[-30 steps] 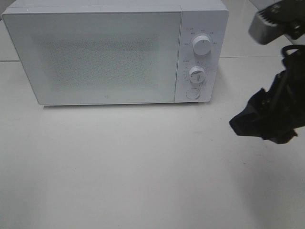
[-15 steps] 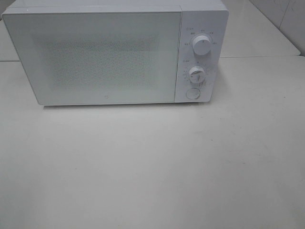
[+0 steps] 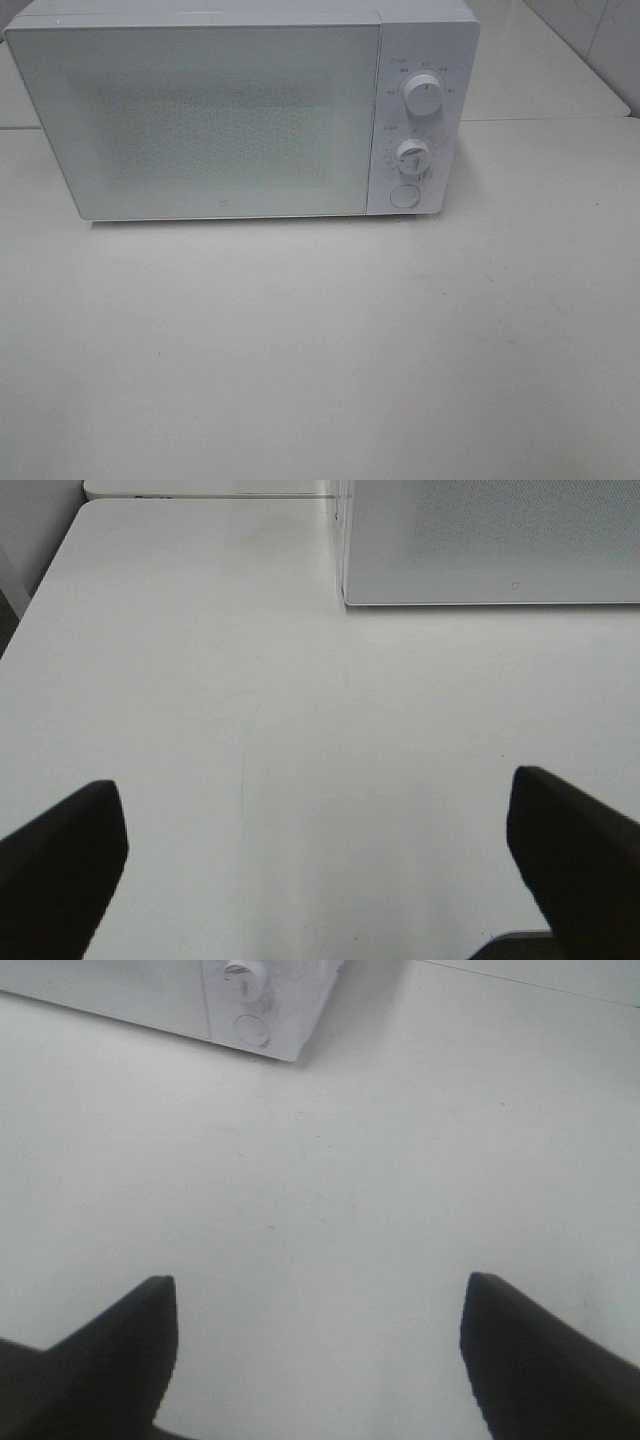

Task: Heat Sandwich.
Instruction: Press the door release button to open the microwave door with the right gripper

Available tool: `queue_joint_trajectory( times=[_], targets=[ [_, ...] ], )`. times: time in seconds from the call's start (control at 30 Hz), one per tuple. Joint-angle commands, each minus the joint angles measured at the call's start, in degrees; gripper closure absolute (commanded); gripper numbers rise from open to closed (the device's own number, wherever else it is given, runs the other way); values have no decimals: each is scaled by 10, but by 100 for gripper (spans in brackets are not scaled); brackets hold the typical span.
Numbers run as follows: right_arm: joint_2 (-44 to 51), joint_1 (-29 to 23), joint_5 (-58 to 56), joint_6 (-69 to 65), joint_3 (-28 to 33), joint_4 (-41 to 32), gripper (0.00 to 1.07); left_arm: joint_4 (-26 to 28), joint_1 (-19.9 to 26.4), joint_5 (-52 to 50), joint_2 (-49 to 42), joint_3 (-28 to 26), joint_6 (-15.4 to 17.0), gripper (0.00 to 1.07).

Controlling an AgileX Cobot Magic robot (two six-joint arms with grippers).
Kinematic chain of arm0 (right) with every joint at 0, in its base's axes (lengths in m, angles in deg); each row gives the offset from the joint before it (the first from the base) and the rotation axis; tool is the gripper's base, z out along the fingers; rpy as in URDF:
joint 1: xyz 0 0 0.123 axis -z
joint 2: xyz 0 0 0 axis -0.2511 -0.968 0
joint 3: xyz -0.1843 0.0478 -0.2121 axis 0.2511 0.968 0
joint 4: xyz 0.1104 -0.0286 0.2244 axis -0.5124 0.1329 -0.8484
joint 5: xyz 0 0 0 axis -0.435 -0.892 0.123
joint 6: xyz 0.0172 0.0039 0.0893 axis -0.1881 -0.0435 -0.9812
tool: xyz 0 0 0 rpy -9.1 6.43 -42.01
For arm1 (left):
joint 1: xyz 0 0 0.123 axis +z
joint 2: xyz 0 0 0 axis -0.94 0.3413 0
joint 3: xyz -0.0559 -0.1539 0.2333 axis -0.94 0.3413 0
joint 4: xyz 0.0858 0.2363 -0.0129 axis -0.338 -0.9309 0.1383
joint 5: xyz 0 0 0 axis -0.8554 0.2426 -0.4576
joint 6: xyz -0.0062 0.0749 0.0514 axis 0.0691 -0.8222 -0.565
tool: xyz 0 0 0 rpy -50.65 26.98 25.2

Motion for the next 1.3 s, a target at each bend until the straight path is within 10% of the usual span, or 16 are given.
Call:
queue_joint_trajectory(
  times=[0.03,0.47,1.3],
  targets=[
    [32,32,-3,-6,9,-7,32,3,2,-4,-11,1,-2,9],
    [142,129,11,-2,76,-47,32,3,2,-4,-11,1,-2,9],
    [147,129,31,-1,61,-53,32,3,2,-4,-11,1,-2,9]
  ],
)
